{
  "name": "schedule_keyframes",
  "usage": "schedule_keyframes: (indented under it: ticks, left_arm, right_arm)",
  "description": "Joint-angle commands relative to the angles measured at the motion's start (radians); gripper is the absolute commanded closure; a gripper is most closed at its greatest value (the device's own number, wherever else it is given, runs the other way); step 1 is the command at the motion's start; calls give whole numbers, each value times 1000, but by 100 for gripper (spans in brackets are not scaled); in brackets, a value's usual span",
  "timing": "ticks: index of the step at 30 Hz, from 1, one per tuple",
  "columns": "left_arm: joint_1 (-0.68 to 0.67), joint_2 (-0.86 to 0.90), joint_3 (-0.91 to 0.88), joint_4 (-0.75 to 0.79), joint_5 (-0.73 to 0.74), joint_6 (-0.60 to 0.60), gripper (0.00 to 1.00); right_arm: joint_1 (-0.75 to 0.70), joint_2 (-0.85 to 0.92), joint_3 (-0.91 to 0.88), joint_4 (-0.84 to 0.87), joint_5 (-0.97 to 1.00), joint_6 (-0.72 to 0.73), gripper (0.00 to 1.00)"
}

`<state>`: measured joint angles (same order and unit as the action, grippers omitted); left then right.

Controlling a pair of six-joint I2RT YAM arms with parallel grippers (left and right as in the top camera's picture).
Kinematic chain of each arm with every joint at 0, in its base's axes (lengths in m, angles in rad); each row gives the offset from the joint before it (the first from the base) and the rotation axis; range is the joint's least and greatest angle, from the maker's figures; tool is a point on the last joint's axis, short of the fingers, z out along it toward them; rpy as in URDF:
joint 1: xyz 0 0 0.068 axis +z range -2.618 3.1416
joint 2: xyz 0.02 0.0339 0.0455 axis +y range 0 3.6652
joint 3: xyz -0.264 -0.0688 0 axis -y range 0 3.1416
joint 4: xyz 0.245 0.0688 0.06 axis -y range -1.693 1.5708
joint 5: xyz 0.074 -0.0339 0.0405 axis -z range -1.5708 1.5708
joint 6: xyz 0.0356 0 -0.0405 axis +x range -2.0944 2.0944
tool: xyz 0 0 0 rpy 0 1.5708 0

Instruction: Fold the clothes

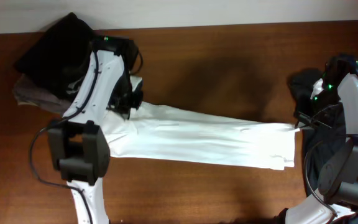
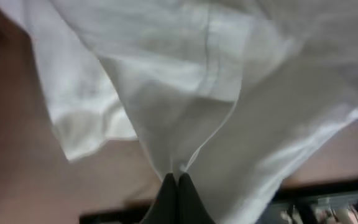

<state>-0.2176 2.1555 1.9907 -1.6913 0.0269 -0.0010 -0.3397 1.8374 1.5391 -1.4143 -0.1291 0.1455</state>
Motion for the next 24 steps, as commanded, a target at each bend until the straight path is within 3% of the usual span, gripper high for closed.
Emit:
schedule_keyframes:
  ticks: [1, 8, 9, 11, 12, 14, 18, 21, 24]
  left_arm:
    - [-3, -61, -140, 10, 11, 5, 99]
    - [-2, -62, -324, 76, 10, 5, 99]
    - [-2, -62, -333, 85, 10, 5, 99]
    - [-2, -62, -335, 102, 6, 5, 89]
    - [-2, -62, -335, 113, -3, 5, 78]
    - [-2, -62, -333, 126, -8, 5, 62]
    - [41, -62, -202, 130, -8, 4, 61]
    - [95, -62, -89, 256, -7, 13, 42]
    - [130, -40, -92, 396, 43, 34, 40]
  right_arm:
    - [-3, -11, -29, -8, 74, -2, 95]
    - [-3, -11, -263, 121, 74, 9, 95]
    - [-3, -11, -270, 130, 74, 9, 84]
    - [-3, -12, -268, 137, 74, 8, 72]
    - [-3, -12, -264, 142, 74, 8, 62]
    - [-3, -12, -243, 151, 74, 16, 62]
    - [-3, -12, -161, 161, -60, -42, 62]
    - [0, -11, -148, 210, -181, -65, 56]
    - [21, -11, -154, 214, -196, -64, 50]
